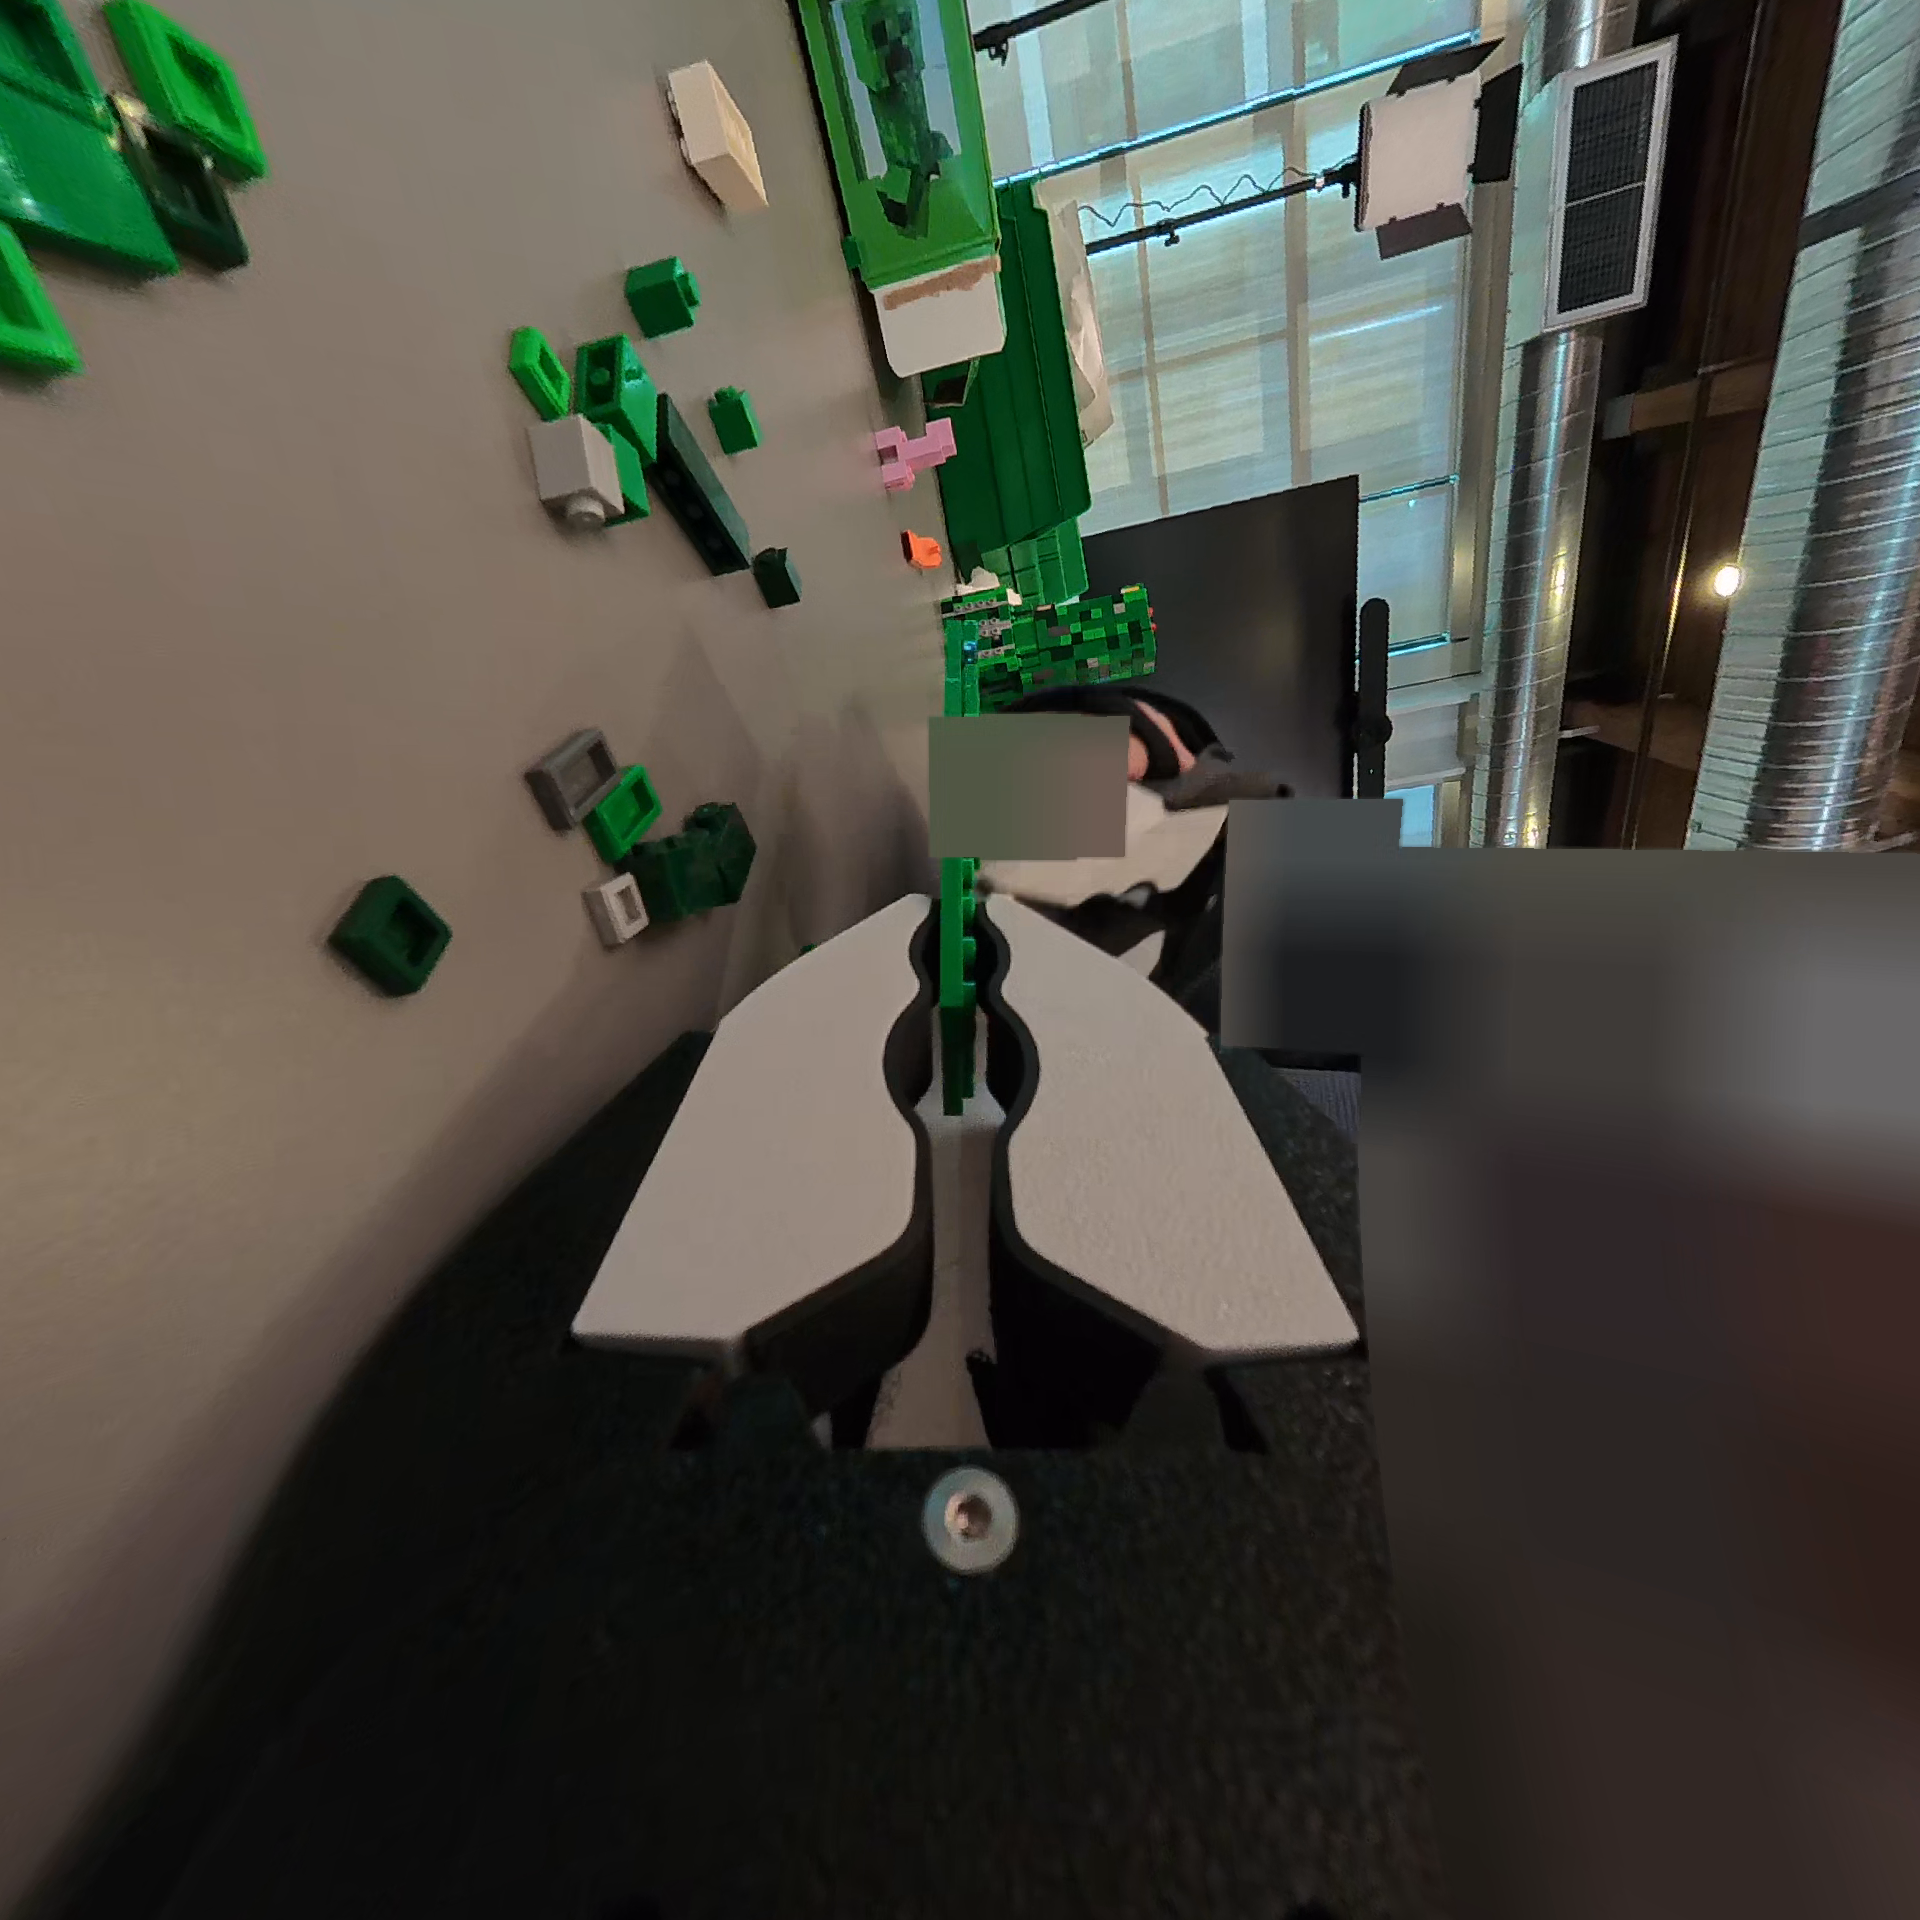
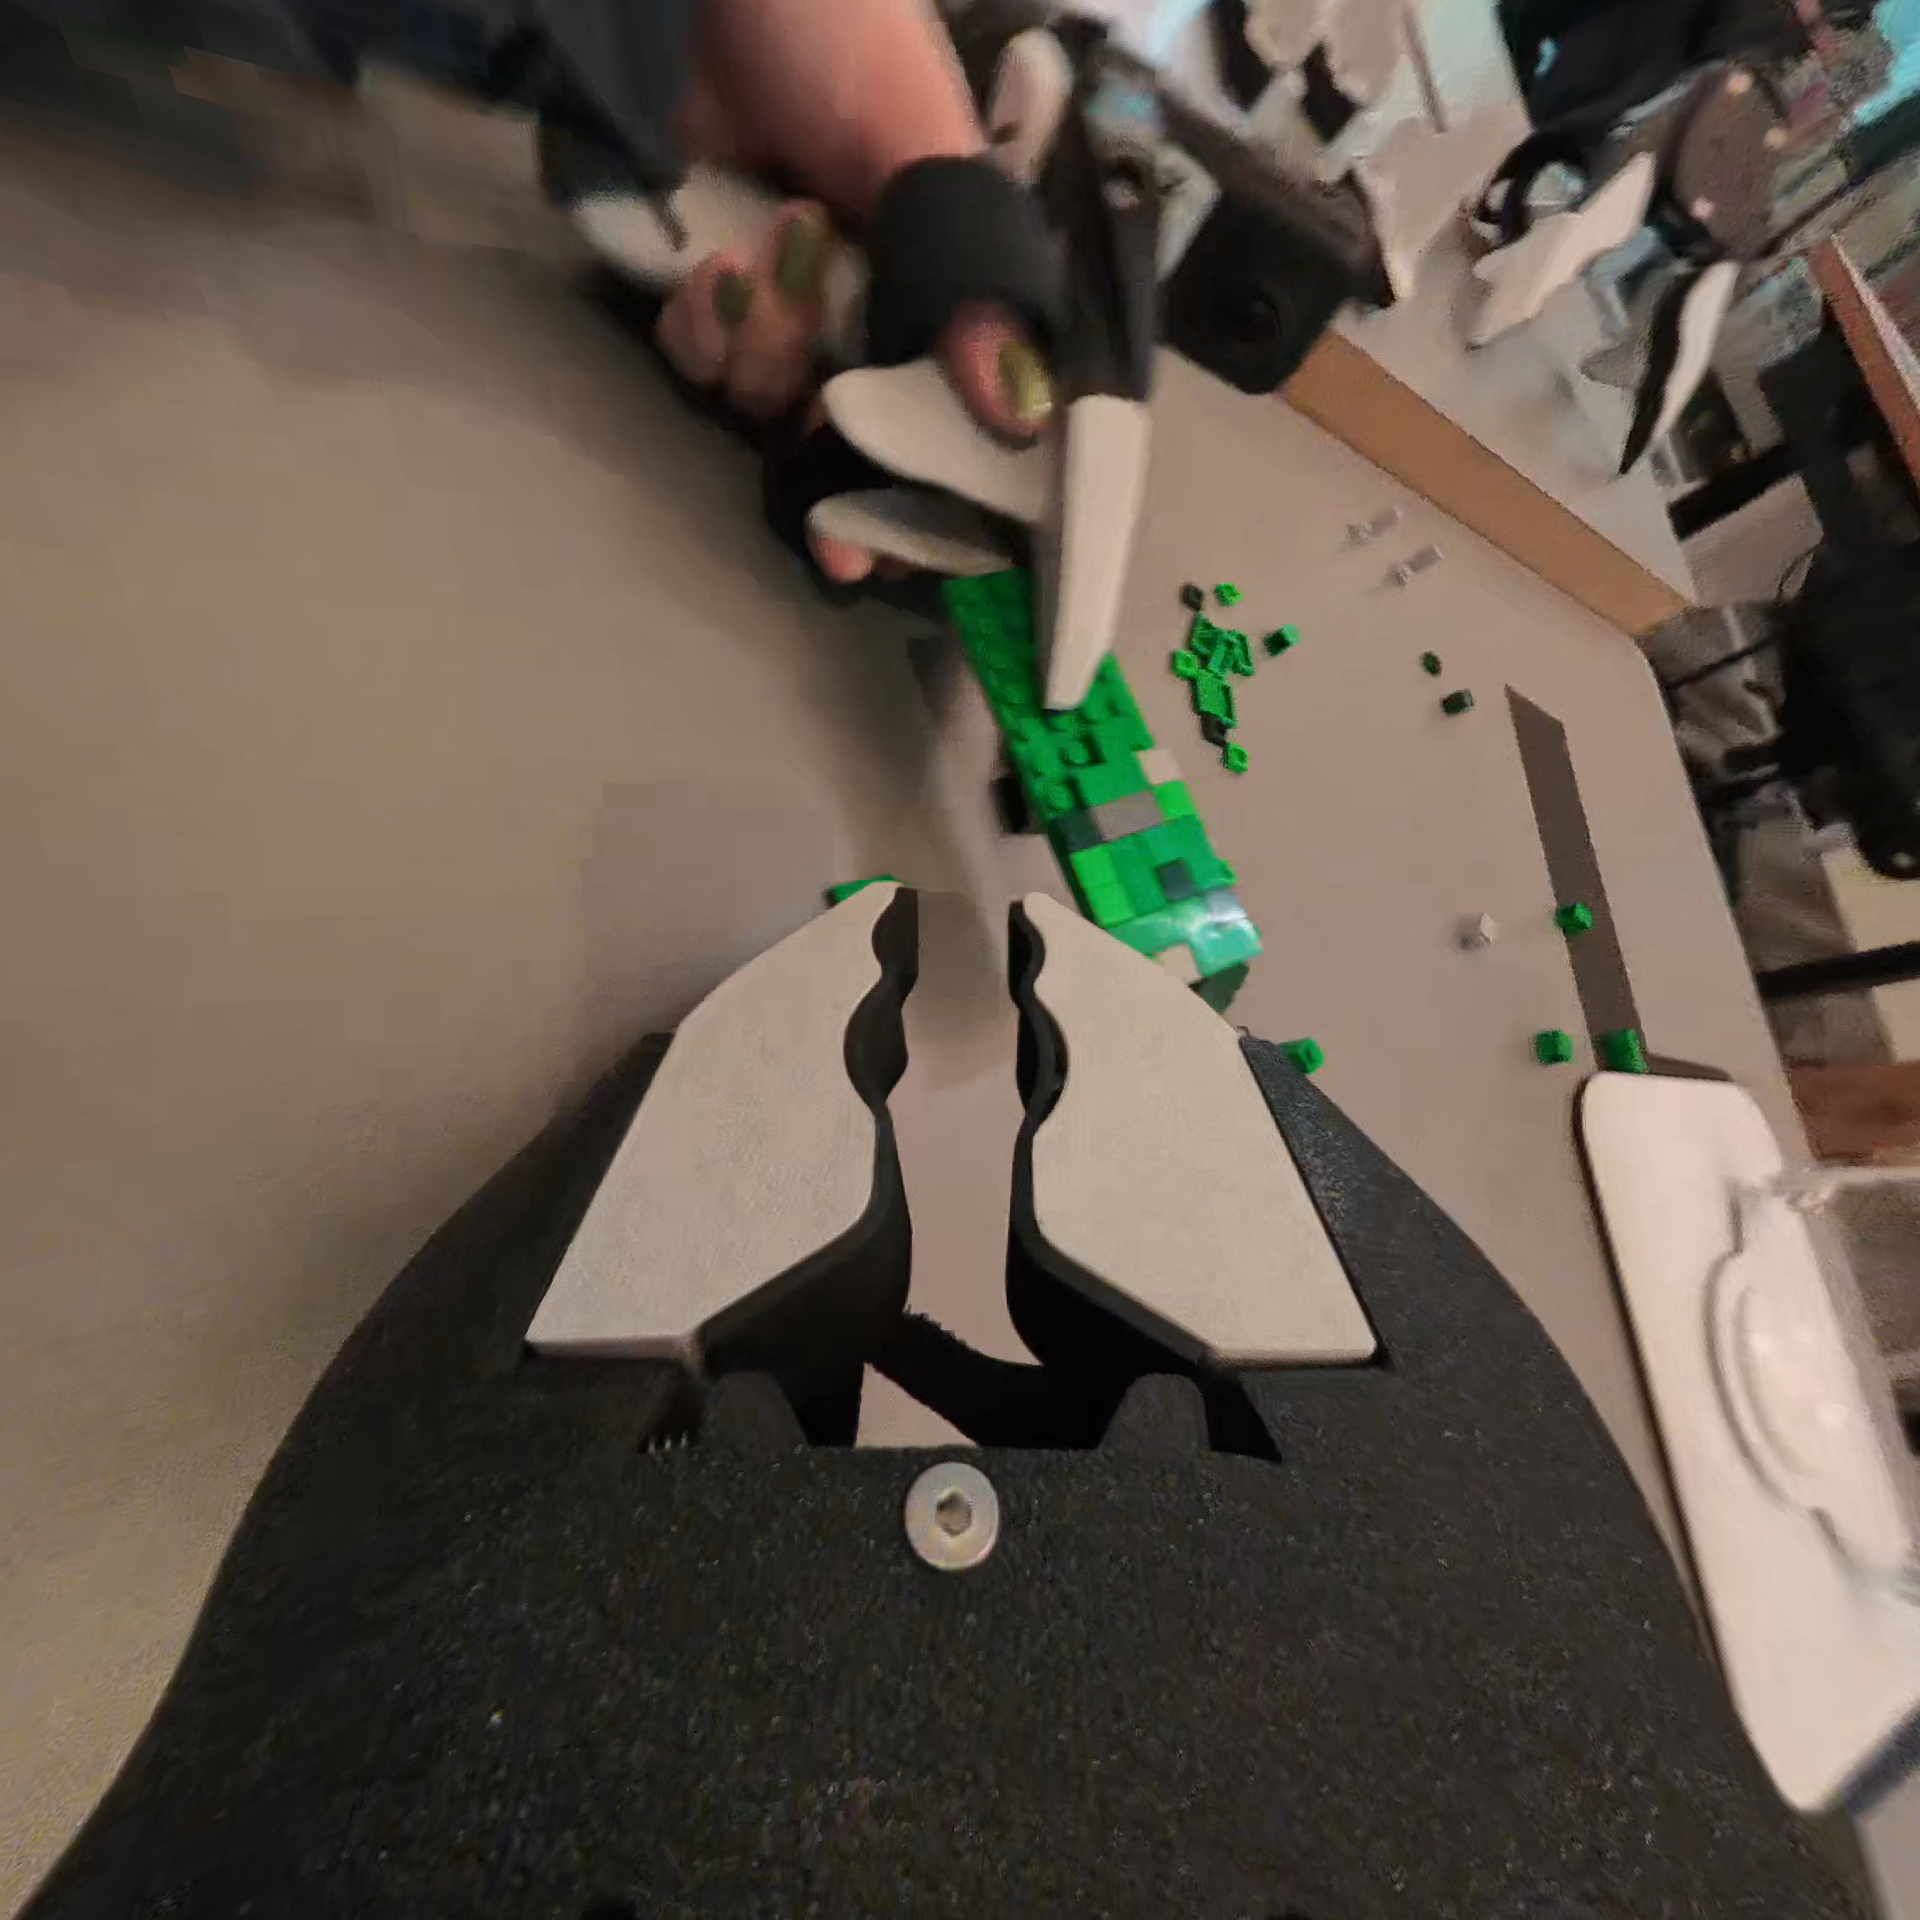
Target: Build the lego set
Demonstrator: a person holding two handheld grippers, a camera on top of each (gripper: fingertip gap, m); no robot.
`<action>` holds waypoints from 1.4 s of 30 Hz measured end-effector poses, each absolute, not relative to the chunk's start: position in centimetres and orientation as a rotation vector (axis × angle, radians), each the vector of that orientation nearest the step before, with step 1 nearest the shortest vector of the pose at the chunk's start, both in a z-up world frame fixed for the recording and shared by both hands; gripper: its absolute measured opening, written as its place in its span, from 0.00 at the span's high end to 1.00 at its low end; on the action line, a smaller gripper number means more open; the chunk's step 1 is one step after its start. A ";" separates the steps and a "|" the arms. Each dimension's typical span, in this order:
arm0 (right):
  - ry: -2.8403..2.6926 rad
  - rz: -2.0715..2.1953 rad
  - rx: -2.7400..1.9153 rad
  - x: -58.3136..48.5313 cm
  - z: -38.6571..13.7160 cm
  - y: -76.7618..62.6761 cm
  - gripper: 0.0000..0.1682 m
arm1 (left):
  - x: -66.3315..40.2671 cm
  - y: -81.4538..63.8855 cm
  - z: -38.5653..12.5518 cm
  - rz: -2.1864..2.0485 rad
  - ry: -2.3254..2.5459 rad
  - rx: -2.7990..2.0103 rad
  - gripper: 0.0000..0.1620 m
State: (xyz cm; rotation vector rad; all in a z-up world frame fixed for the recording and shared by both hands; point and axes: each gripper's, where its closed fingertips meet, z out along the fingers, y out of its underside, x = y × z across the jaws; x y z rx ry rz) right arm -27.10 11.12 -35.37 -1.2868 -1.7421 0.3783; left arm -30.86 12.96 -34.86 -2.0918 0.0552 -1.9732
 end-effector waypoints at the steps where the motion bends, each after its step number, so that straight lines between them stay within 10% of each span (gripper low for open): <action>1: -1.707 0.422 -1.302 -27.0 -34.8 11.6 0.88 | -30.8 12.9 -34.9 -1.970 0.065 -2.093 0.97; 7: -1.902 0.387 -1.223 -27.6 -34.6 13.4 0.59 | -29.7 11.7 -34.6 -2.003 0.184 -2.108 0.97; 13: -2.080 0.385 -1.239 -27.3 -35.3 13.9 0.79 | -28.8 11.2 -32.7 -2.008 0.348 -1.988 0.96; 16: -2.026 0.485 -1.305 -26.5 -33.7 15.1 0.79 | -29.2 12.0 -30.8 -1.855 0.462 -1.841 0.76; 26: -2.129 0.845 -1.425 -23.9 -31.3 15.0 0.79 | -30.6 13.4 -28.5 -0.074 1.044 -1.317 0.64; 42: -2.022 0.889 -1.374 -26.1 -30.6 14.4 0.74 | -29.6 11.3 -28.9 0.603 1.301 -0.925 0.97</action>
